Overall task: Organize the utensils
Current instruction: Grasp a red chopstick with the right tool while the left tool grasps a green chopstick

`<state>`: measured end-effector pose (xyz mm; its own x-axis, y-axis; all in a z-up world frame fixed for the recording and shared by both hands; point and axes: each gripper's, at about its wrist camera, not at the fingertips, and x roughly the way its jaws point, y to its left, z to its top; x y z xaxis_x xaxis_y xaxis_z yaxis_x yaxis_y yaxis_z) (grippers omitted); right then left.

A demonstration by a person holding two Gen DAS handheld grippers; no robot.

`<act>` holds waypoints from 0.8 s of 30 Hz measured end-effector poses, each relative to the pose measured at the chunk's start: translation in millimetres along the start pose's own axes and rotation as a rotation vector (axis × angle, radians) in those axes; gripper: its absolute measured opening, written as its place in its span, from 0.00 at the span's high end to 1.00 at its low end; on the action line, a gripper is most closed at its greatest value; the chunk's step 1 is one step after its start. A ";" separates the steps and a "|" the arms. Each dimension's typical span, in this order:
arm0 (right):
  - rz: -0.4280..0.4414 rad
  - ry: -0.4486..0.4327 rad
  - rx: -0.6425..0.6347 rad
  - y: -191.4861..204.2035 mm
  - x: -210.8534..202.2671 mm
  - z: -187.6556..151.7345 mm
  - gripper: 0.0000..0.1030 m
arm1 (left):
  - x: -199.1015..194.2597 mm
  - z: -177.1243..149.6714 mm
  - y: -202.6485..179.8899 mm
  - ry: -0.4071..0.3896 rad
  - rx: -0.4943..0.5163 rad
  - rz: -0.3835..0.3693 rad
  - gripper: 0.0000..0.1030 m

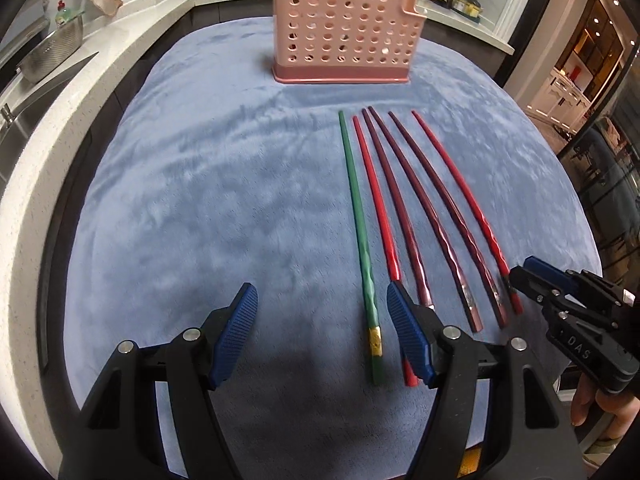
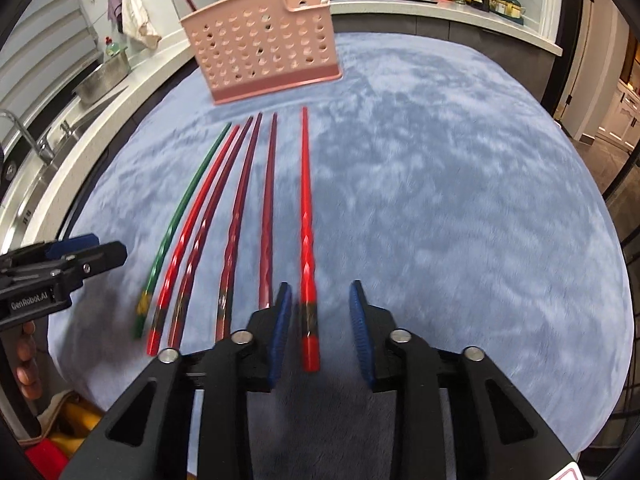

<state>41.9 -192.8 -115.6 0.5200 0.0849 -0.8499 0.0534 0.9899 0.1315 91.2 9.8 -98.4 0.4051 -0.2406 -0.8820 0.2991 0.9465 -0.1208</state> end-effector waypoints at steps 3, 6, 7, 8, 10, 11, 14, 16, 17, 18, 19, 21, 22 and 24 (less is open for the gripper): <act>0.006 0.013 -0.010 2.8 1.9 -3.4 0.79 | 3.5 -3.4 -4.0 0.020 0.015 -0.005 0.39; 0.010 0.021 -0.020 5.1 3.5 -4.5 0.83 | 8.2 -5.9 -7.9 0.043 0.029 -0.009 0.41; 0.010 0.023 -0.021 5.6 4.2 -4.7 0.83 | 9.7 -6.7 -9.2 0.051 0.035 -0.007 0.42; 0.011 0.025 -0.021 5.7 4.7 -5.1 0.84 | 10.9 -7.7 -10.1 0.058 0.042 -0.012 0.43; 0.011 0.029 -0.022 5.9 5.6 -5.6 0.85 | 12.3 -9.0 -12.4 0.068 0.052 -0.016 0.45; 0.012 0.032 -0.022 5.7 6.2 -6.1 0.86 | 13.6 -9.4 -13.3 0.074 0.056 -0.018 0.45; 0.012 0.040 -0.023 5.8 7.3 -7.2 0.88 | 18.5 -11.2 -14.9 0.098 0.063 -0.023 0.47; 0.011 0.043 -0.022 5.5 7.6 -8.0 0.88 | 22.4 -12.7 -14.9 0.118 0.063 -0.026 0.48; 0.010 0.044 -0.022 5.4 7.7 -8.5 0.88 | 23.0 -12.9 -15.0 0.121 0.063 -0.026 0.48; 0.010 0.045 -0.022 5.3 8.0 -8.7 0.88 | 23.3 -13.3 -15.2 0.123 0.064 -0.026 0.48; 0.011 0.046 -0.022 5.3 8.1 -9.3 0.88 | 23.3 -13.5 -15.6 0.123 0.067 -0.025 0.48; 0.011 0.048 -0.022 5.4 8.6 -9.5 0.88 | 23.5 -13.9 -15.9 0.125 0.072 -0.023 0.48; 0.011 0.049 -0.023 5.5 8.9 -9.4 0.88 | 23.4 -14.5 -15.6 0.125 0.074 -0.021 0.49; 0.010 0.049 -0.026 6.0 9.2 -9.1 0.88 | 23.3 -15.4 -14.8 0.127 0.074 -0.018 0.52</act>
<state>39.3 -185.0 -127.2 0.4777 0.0996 -0.8728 0.0262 0.9915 0.1275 82.9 -6.5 -124.1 0.2884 -0.2236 -0.9310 0.3704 0.9227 -0.1069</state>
